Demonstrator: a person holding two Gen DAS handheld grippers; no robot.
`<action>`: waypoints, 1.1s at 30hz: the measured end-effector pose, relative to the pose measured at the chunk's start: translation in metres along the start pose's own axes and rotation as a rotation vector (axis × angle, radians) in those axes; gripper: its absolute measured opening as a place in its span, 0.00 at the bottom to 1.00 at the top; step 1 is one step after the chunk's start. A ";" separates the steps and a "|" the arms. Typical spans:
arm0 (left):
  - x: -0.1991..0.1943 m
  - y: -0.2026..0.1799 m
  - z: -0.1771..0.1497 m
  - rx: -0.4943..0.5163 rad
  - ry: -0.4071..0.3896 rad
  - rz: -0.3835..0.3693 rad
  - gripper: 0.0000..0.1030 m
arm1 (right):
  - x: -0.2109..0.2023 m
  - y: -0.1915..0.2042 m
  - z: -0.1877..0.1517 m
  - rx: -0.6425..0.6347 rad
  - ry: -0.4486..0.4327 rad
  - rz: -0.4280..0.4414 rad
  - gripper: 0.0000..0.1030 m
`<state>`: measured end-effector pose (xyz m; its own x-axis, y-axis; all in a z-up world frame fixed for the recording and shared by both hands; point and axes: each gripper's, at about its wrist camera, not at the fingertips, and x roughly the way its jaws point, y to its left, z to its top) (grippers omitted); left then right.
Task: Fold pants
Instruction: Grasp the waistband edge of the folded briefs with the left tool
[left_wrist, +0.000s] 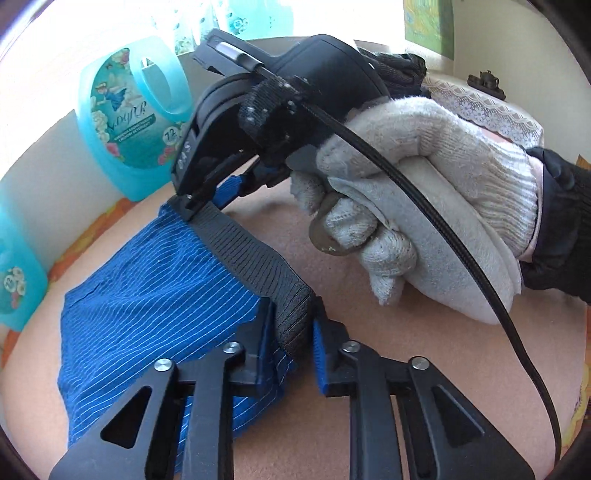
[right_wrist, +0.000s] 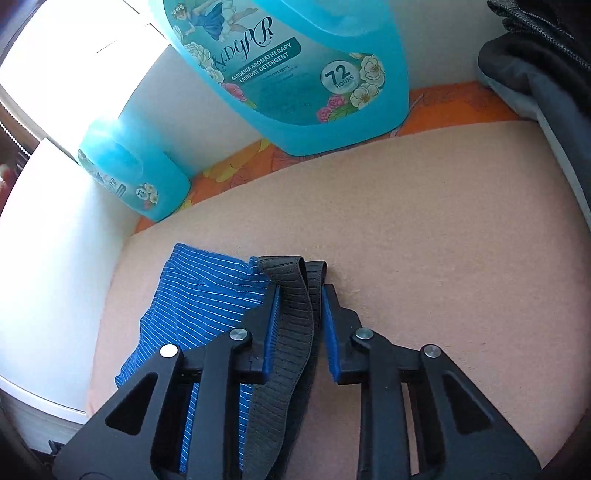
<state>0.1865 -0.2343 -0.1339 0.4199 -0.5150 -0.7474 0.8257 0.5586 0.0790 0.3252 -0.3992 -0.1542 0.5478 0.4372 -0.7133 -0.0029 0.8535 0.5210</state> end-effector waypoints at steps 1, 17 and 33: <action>-0.001 0.006 0.001 -0.038 -0.004 -0.022 0.14 | 0.000 0.000 0.000 0.009 0.000 -0.001 0.17; -0.069 0.056 -0.018 -0.300 -0.175 -0.047 0.12 | -0.033 0.052 0.012 -0.008 -0.067 0.013 0.05; -0.096 0.112 -0.071 -0.511 -0.205 0.001 0.12 | 0.029 0.146 0.013 -0.139 -0.001 -0.030 0.05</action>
<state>0.2117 -0.0766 -0.1000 0.5273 -0.6019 -0.5998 0.5590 0.7773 -0.2886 0.3513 -0.2653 -0.0930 0.5501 0.4110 -0.7270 -0.1022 0.8971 0.4298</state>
